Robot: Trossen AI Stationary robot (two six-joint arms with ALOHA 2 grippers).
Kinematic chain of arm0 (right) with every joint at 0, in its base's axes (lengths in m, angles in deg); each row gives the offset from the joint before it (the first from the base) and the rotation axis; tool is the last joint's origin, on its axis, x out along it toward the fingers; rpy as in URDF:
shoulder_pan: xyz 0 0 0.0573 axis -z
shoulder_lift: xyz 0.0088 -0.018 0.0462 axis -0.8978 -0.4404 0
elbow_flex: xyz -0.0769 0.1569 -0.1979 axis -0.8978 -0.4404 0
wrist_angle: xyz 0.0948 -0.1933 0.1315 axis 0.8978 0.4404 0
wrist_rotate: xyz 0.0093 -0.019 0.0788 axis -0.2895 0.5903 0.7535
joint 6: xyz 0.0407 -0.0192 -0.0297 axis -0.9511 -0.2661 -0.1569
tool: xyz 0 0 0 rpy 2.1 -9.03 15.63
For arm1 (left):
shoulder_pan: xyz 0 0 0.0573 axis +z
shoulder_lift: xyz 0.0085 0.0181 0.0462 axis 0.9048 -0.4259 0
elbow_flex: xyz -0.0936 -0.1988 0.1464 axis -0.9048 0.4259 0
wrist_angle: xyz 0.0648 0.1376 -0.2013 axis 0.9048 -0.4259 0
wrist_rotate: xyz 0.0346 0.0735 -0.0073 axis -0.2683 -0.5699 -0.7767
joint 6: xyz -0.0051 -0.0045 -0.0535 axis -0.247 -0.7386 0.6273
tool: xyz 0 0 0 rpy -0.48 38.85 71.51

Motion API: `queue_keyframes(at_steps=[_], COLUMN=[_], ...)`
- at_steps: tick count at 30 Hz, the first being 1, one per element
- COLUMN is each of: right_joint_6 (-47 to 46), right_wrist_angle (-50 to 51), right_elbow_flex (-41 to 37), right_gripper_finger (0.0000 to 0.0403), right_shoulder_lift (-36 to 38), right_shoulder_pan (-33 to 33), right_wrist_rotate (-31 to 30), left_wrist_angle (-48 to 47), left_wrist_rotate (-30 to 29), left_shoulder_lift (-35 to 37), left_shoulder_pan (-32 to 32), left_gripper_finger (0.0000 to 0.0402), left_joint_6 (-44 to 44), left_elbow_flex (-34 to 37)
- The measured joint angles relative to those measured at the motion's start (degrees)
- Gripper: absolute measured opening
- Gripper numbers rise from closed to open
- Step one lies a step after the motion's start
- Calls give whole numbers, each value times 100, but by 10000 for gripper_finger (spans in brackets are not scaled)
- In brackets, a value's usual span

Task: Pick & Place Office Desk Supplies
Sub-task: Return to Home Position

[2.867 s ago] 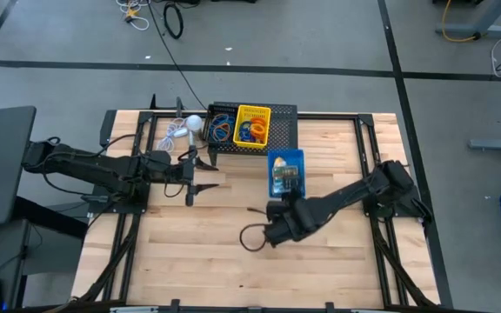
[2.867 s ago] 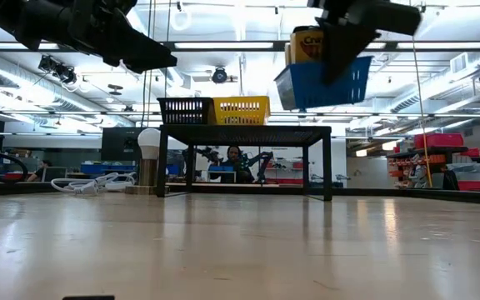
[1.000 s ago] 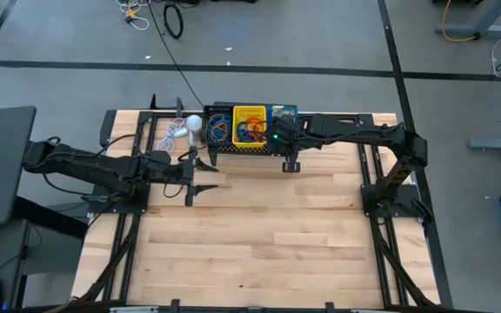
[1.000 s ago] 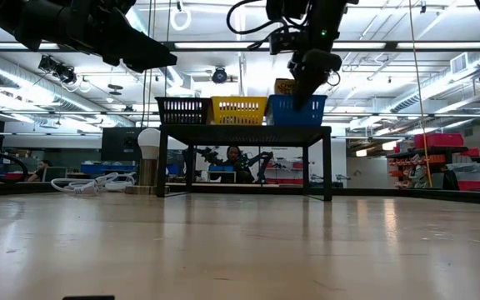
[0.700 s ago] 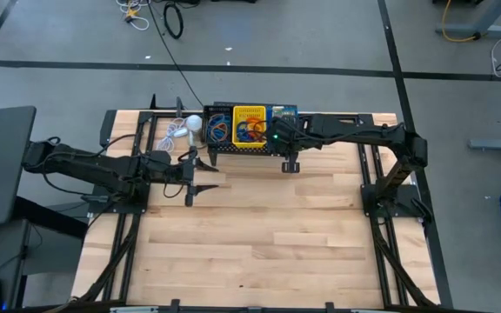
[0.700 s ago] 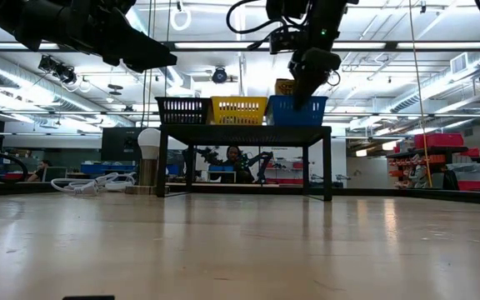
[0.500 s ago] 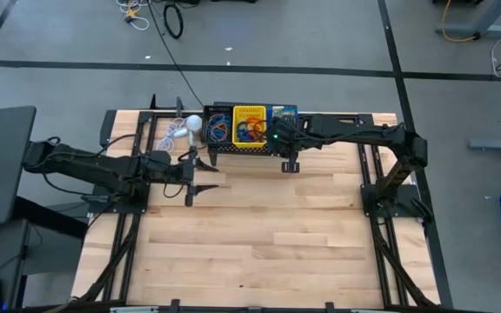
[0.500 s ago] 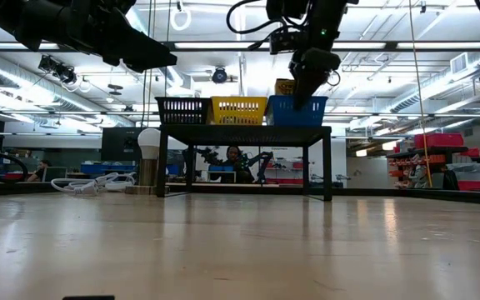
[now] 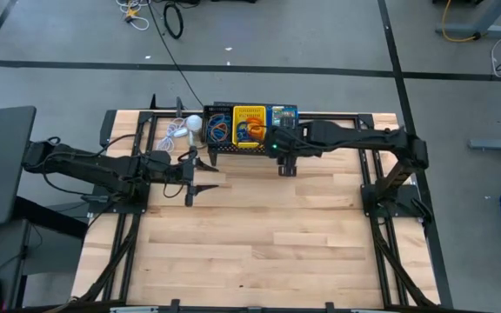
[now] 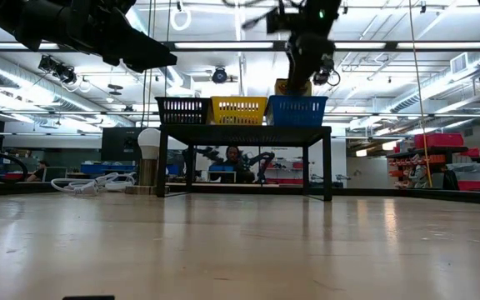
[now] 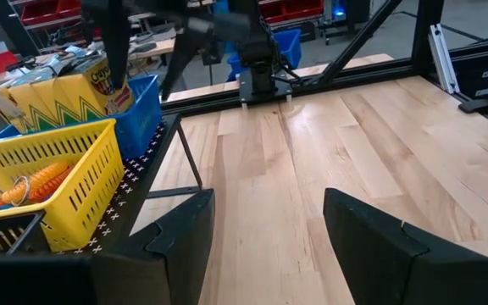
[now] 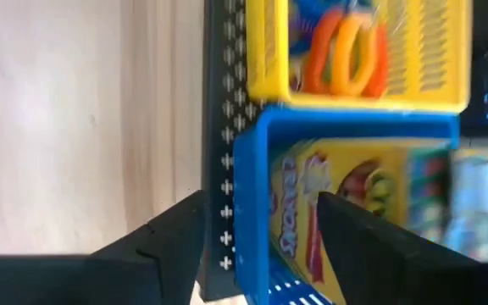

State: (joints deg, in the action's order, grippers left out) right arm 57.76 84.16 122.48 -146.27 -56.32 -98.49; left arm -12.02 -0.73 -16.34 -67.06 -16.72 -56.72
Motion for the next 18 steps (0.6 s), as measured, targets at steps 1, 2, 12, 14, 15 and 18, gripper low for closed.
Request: queue_keyframes(at_steps=[1, 2, 12, 14, 15, 18], right_joint_6=[-44, -107, -753, -851, -918, -972], right_wrist_angle=[37, 56, -7, 67, 95, 79], right_elbow_flex=[120, 253, 1704, 1909, 1989, 2144], right_gripper_finger=[234, 237, 238, 238, 238, 238], right_shoulder_lift=[0, 0, 0, 0, 0, 28], right_shoulder_pan=[-53, -112, -901, -1043, -1104, -1282], right_wrist_rotate=[3, 4, 11, 22, 22, 28], left_wrist_angle=[-1, 2, -368, -389, -389, -451], left_wrist_rotate=[0, 0, 2102, 2386, 2396, 2427], left_shoulder_lift=[2, 3, 3, 3, 3, 2], left_shoulder_pan=[-1, -1, -2, -4, -4, -37], left_gripper_finger=[227, 227, 227, 227, 227, 227], left_joint_6=[0, 0, 65, -36, -86, 419], left_elbow_flex=[0, 0, 0, 0, 0, 0])
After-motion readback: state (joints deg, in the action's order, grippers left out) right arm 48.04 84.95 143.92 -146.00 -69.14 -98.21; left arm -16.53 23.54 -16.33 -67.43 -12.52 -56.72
